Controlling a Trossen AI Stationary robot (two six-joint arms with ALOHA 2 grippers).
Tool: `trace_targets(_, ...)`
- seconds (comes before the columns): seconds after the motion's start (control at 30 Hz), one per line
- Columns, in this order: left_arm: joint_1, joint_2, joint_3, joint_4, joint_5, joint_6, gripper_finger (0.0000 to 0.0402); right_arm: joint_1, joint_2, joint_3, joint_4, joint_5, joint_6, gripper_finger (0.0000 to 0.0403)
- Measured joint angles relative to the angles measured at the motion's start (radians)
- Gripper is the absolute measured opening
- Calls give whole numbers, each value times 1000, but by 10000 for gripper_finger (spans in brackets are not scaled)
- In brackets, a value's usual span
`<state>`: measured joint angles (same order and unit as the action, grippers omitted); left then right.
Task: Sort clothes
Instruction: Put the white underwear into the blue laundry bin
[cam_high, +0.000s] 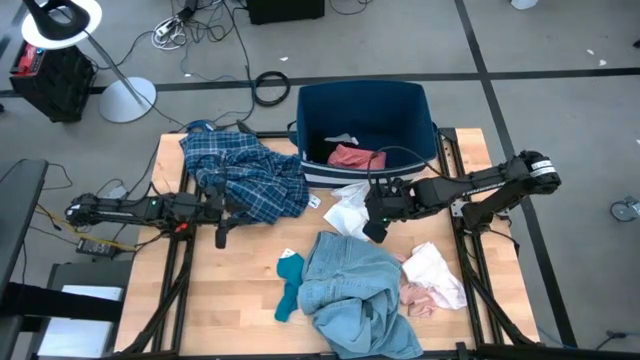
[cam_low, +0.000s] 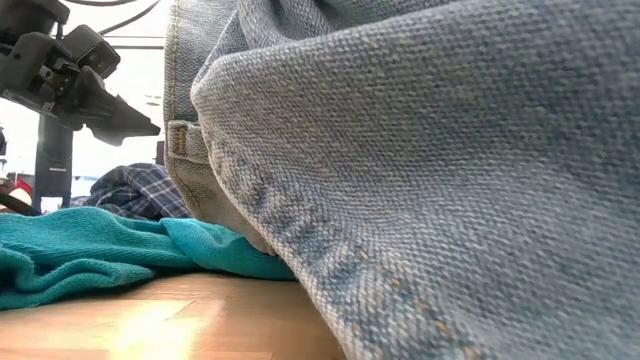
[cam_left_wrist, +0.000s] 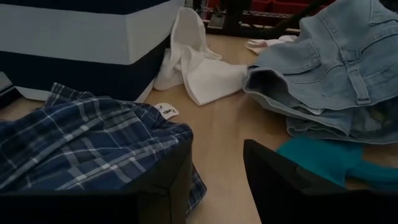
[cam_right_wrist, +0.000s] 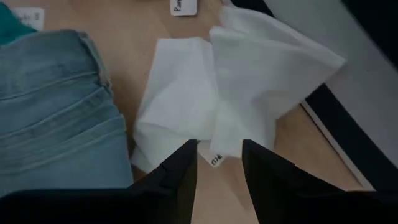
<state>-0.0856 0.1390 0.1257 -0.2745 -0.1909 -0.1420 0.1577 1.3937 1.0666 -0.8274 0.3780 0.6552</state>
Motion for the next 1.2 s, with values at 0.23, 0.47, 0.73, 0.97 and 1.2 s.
trace_targets(0.23,0,0,0,0,0,6,151,-16,0,-159,237,4,1,176)
trace_targets(0.47,0,0,0,5,0,7,151,-31,0,-329,463,55,-3,205)
trace_targets(0.73,0,0,0,12,0,7,151,-53,0,-526,805,60,-5,215)
trace_targets(0.97,0,0,-1,14,0,7,151,-80,40,-594,979,60,-70,208)
trace_targets(1.2,0,0,-1,12,0,7,151,-98,181,-596,1120,60,-116,178)
